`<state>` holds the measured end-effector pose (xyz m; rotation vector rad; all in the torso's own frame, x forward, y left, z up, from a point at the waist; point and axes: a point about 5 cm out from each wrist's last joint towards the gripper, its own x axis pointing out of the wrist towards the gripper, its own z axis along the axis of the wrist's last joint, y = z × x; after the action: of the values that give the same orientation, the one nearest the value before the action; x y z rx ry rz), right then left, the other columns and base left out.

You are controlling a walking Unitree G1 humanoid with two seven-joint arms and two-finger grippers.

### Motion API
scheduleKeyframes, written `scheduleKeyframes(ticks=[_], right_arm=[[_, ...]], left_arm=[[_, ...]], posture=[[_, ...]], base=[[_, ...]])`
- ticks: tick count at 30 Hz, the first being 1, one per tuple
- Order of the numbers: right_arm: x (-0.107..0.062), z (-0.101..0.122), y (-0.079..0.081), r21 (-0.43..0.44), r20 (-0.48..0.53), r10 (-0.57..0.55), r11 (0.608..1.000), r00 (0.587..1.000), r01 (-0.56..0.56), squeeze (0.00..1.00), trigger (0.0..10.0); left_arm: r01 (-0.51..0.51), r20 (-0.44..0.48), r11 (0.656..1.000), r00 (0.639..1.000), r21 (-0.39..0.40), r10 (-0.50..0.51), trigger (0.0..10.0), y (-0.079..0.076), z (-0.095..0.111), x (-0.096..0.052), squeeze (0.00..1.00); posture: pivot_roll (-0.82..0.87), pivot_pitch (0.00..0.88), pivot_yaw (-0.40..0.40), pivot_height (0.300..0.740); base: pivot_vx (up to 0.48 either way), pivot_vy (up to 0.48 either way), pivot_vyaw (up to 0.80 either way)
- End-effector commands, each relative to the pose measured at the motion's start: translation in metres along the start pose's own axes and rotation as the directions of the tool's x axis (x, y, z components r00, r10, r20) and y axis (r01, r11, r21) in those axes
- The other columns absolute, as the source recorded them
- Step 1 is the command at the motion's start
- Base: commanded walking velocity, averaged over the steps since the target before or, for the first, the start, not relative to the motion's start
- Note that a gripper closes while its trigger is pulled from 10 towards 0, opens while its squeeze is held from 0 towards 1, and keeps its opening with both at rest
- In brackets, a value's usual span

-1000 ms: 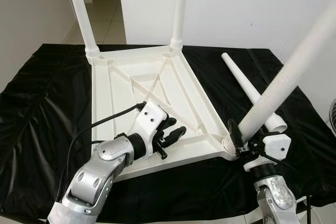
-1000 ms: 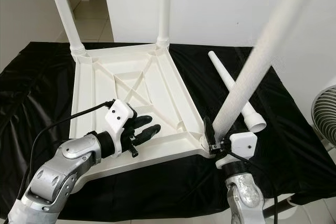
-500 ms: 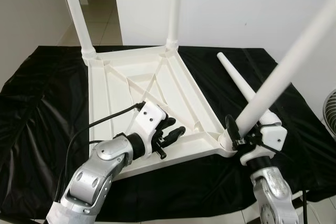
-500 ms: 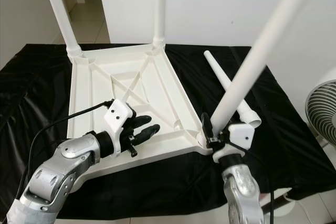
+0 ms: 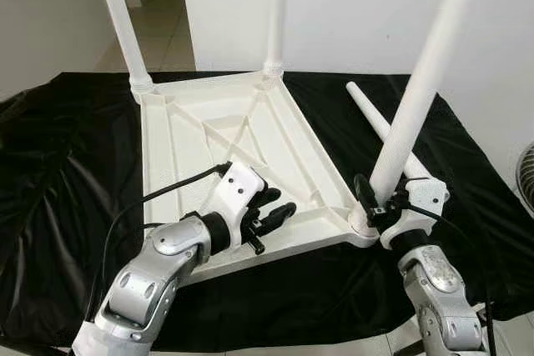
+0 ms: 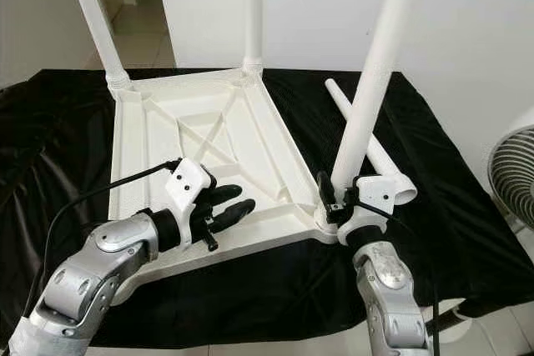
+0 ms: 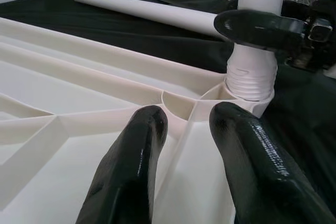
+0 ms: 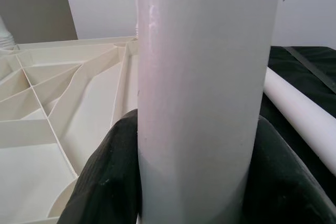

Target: Building children table

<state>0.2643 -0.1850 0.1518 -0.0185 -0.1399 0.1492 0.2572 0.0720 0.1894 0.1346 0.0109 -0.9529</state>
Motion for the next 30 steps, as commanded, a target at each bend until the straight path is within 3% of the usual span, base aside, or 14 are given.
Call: scheduleKeyframes(ticks=[1,4,9,30], right_arm=[[-0.016,-0.05,-0.002,0.019,-0.272,-0.03,0.999,0.962,0.036,0.0,10.0],[-0.02,-0.054,-0.001,0.005,-0.275,-0.039,0.999,0.961,0.042,0.0,10.0],[-0.035,-0.054,0.007,-0.013,-0.189,-0.021,1.0,0.982,0.019,0.0,10.0],[-0.058,-0.072,0.013,-0.072,-0.181,0.015,0.997,0.983,-0.029,0.0,10.0]], left_arm=[[-0.014,0.005,1.0,1.0,0.002,0.014,10.0,0.0,0.003,0.0,0.0],[-0.015,0.006,1.0,1.0,0.003,0.015,10.0,0.0,0.003,0.0,0.0],[-0.017,0.006,1.0,1.0,0.002,0.017,10.0,0.001,0.003,0.0,0.0],[-0.018,0.01,1.0,1.0,0.007,0.018,10.0,0.001,0.004,-0.002,0.0]], posture=[[-0.01,0.1,0.056,0.74],[-0.01,0.1,0.055,0.74],[-0.01,0.099,0.052,0.74],[-0.01,0.09,0.056,0.74]], base=[[0.0,0.0,0.0],[0.0,0.0,0.0],[0.0,0.0,0.0],[0.0,0.0,0.0]])
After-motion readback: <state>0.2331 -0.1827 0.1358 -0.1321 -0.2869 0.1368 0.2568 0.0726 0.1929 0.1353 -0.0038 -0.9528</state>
